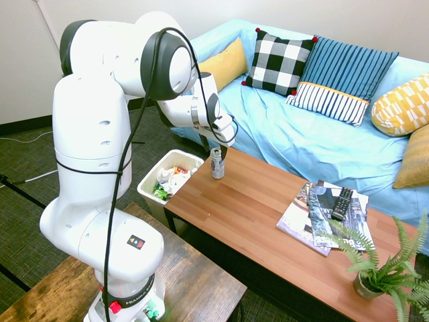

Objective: Throw the can in the trash bin

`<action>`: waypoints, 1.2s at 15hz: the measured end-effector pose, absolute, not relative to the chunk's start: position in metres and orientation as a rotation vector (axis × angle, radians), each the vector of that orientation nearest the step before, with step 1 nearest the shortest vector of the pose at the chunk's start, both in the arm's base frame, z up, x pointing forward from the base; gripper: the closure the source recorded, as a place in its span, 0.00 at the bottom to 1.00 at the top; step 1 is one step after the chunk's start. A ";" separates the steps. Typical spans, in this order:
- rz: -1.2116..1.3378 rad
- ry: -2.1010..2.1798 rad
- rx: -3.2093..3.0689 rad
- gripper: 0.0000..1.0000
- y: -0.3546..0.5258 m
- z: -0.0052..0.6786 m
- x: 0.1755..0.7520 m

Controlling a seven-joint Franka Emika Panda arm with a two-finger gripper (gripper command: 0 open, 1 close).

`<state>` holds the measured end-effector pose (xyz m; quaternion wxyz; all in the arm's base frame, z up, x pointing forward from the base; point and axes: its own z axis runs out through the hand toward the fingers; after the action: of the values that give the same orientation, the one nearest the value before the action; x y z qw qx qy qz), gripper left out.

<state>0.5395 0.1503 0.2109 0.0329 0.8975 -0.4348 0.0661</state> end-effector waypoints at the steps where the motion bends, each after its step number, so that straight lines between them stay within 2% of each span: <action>1: 0.197 -1.344 2.751 0.00 0.147 0.203 0.543; 5: 0.168 -1.362 2.728 0.00 0.143 0.172 0.552; 6: 0.160 -1.364 2.726 1.00 0.145 0.167 0.553; 18: 0.154 -1.375 2.743 1.00 0.156 0.164 0.555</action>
<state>0.5550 0.1556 0.1637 0.0347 0.8923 -0.4473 0.0501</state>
